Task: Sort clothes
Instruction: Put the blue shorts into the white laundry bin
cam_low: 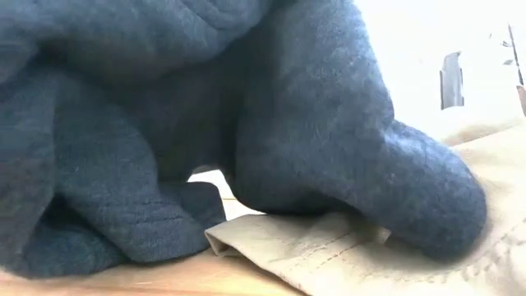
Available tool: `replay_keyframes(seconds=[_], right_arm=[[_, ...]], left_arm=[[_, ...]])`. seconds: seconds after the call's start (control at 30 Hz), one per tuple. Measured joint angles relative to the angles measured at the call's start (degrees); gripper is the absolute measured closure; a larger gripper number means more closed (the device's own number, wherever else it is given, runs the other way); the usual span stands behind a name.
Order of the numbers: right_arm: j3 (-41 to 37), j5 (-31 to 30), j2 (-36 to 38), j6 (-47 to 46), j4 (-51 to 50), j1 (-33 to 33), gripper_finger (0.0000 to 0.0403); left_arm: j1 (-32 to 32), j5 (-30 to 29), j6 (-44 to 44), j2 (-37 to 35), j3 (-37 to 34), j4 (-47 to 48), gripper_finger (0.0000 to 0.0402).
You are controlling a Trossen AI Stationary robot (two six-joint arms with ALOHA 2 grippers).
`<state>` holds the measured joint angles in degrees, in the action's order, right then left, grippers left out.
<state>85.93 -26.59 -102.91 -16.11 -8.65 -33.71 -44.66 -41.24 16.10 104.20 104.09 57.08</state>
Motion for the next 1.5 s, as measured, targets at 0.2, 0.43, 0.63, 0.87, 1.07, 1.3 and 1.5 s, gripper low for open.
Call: replay_keyframes(seconds=[0.2,0.43,0.63,0.87,1.07,1.3,1.5], right_arm=[[0.0,1.1,0.0,1.2,0.5,-0.5,0.0334],[0.0,6.9,0.0,0.7,0.1,-0.5,0.0261],[0.0,8.7,0.0,-1.7,0.9,0.1,0.0222],[0.0,8.6,-1.4,-3.8,0.4,1.6,0.0215],[0.0,8.4,-1.7,-4.2,0.1,2.8,0.0266],[0.0,8.3,-1.7,-3.6,-1.7,2.9,0.0388],[0.0,7.1,-1.6,-3.8,-5.0,2.9,0.0397]], left_arm=[[0.3,2.3,0.0,0.0,0.0,0.0,0.0401],[0.3,3.8,0.0,0.0,0.0,0.0,0.0402],[1.0,3.9,-0.1,0.0,0.0,-1.5,0.0402],[2.1,4.6,-2.0,0.0,0.0,-3.5,0.0402],[2.5,6.2,-2.1,0.0,0.0,-3.6,0.0402],[2.5,8.3,-2.0,0.1,0.0,-1.0,0.0374],[2.2,9.6,0.6,-0.3,0.0,6.4,0.0295]])
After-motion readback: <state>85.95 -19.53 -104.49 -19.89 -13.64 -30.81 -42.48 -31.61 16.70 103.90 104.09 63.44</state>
